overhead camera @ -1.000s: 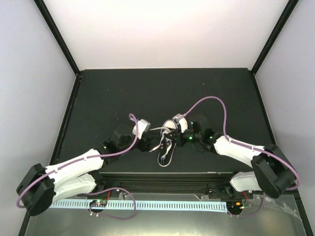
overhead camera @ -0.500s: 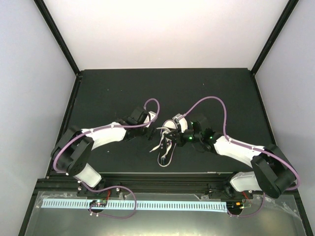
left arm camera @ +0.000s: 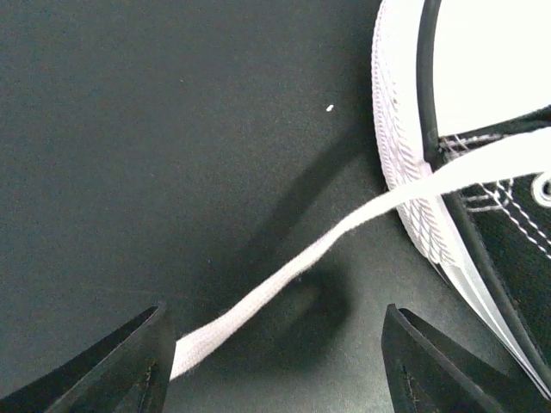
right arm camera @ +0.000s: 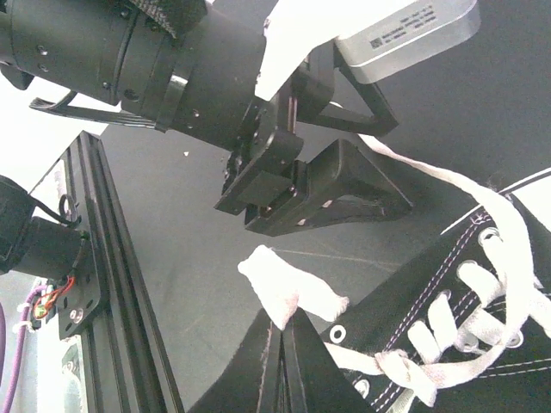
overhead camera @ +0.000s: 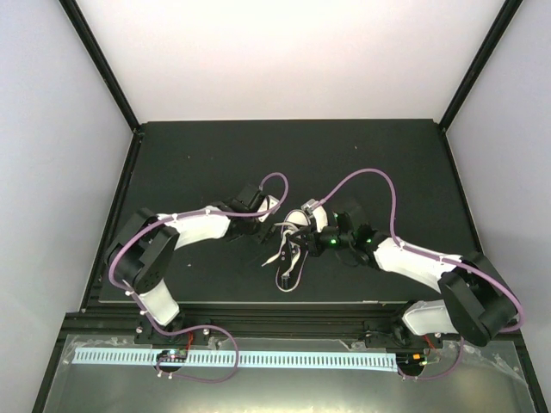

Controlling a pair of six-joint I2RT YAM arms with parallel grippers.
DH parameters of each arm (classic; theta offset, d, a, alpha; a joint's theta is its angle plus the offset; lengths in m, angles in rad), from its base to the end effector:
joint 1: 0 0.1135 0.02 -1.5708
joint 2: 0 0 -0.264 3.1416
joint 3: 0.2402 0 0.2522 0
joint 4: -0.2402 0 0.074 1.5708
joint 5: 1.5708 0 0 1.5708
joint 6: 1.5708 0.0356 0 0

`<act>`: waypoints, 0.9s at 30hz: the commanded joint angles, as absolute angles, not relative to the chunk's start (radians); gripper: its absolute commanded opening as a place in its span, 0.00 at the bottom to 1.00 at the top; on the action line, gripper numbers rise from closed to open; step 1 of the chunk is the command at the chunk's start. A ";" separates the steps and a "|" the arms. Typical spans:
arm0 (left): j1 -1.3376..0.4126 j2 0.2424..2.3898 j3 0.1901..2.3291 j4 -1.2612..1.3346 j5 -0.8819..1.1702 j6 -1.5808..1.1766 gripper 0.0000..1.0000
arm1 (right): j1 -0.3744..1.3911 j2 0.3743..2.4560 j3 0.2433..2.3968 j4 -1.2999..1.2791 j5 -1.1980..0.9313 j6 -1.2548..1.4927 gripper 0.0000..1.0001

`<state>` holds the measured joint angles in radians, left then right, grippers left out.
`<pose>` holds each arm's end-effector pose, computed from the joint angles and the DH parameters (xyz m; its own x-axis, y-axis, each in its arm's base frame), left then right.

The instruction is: Tie the shoes

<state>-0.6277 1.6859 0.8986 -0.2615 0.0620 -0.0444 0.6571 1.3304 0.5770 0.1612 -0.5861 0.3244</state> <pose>0.2580 -0.1899 0.1496 -0.7280 0.4735 -0.4957 0.5794 0.8115 -0.0758 0.1961 0.1762 0.1882 -0.6969 -0.2023 -0.6880 -0.6859 0.4682 0.5571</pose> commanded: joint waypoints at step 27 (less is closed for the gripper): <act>-0.626 1.725 0.959 -0.273 0.018 -0.077 0.02 | 0.659 1.355 0.575 0.200 -0.600 0.355 0.02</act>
